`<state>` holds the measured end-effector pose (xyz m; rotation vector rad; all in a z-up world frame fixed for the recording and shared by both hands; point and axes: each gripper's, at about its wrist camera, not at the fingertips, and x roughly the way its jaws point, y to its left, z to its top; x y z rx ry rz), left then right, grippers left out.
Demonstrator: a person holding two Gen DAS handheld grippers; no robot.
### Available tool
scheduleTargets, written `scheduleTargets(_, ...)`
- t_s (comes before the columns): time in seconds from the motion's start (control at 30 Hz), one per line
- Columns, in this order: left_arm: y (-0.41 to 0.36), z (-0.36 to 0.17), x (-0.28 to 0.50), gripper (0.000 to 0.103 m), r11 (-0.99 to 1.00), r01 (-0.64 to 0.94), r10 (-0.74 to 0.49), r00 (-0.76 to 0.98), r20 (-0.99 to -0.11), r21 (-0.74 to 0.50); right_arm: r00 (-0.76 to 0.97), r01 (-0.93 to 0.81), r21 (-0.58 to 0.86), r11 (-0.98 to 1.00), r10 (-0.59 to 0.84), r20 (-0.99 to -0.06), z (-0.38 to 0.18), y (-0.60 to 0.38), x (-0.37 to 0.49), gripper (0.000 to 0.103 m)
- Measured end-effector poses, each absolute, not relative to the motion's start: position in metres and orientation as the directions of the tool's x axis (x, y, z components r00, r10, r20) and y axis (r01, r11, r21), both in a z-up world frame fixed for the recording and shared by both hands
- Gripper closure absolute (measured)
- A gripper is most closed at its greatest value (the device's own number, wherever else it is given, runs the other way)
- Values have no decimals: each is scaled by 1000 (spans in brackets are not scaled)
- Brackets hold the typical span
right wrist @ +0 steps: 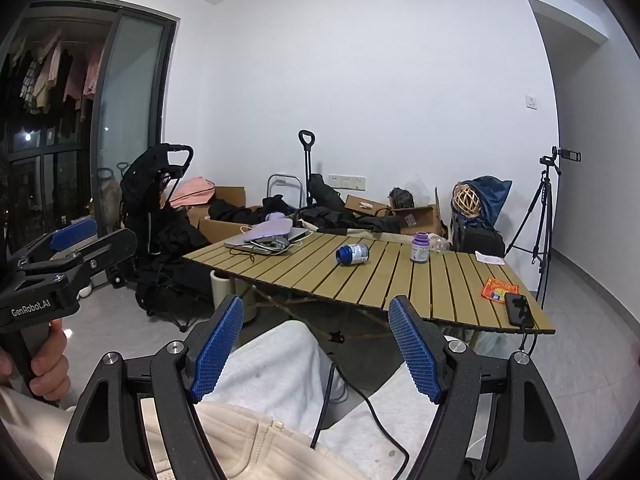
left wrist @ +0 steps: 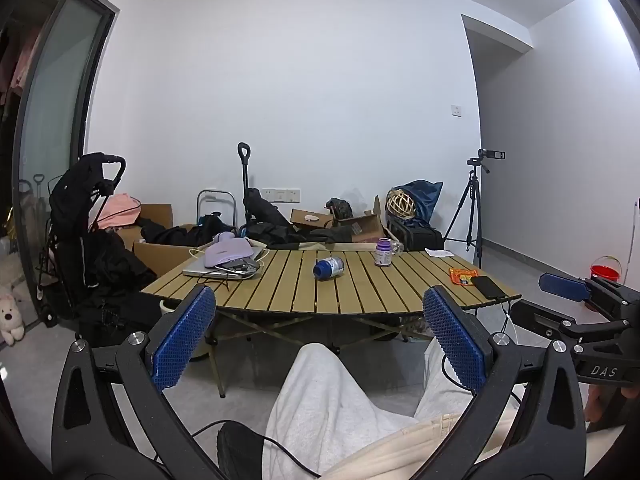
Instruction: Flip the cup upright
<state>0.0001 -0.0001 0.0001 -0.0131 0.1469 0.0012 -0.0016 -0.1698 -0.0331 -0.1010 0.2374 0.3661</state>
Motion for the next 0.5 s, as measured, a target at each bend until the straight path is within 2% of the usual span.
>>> scheduleTargets(0.5,6,-1,0,0,1000,-2,-1,990,-139,-21,909,-363,-65,929,338,-245,-32,-168,-3,23)
